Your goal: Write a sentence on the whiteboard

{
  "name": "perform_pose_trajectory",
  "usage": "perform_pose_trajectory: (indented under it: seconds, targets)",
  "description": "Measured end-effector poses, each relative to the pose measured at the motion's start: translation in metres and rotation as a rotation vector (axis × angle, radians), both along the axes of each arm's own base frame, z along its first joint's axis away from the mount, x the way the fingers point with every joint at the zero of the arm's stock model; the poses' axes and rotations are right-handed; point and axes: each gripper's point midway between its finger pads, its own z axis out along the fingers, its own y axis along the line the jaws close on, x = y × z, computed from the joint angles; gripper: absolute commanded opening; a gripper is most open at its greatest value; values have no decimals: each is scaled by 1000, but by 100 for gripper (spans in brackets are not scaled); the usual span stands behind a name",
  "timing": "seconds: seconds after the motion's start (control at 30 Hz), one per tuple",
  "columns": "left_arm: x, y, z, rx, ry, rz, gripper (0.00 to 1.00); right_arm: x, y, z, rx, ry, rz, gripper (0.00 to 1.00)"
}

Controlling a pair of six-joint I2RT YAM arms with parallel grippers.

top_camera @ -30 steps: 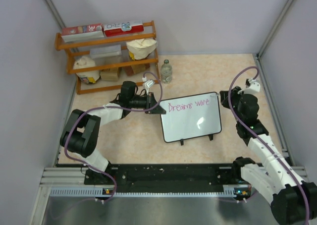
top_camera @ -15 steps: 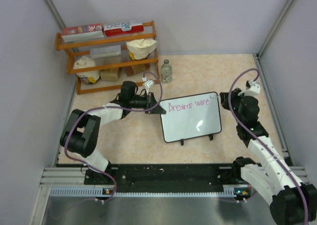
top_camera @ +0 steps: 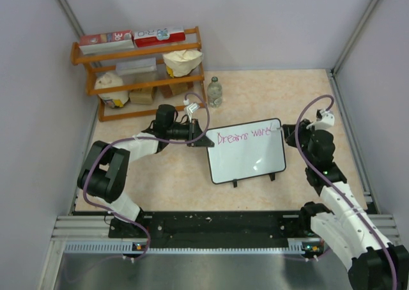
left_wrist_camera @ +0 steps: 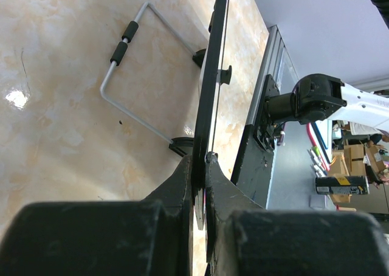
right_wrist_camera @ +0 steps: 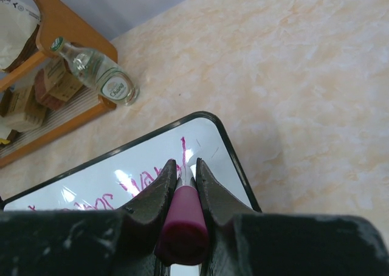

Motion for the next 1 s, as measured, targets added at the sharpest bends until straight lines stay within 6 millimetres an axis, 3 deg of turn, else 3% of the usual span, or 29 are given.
perform_pose_trajectory:
  seconds: [0.33, 1.0]
  targets:
    - [0, 0, 0, 0, 1, 0, 0, -10, 2, -8, 4, 12, 23, 0]
    - [0, 0, 0, -1, 6, 2, 0, -3, 3, -5, 9, 16, 15, 0]
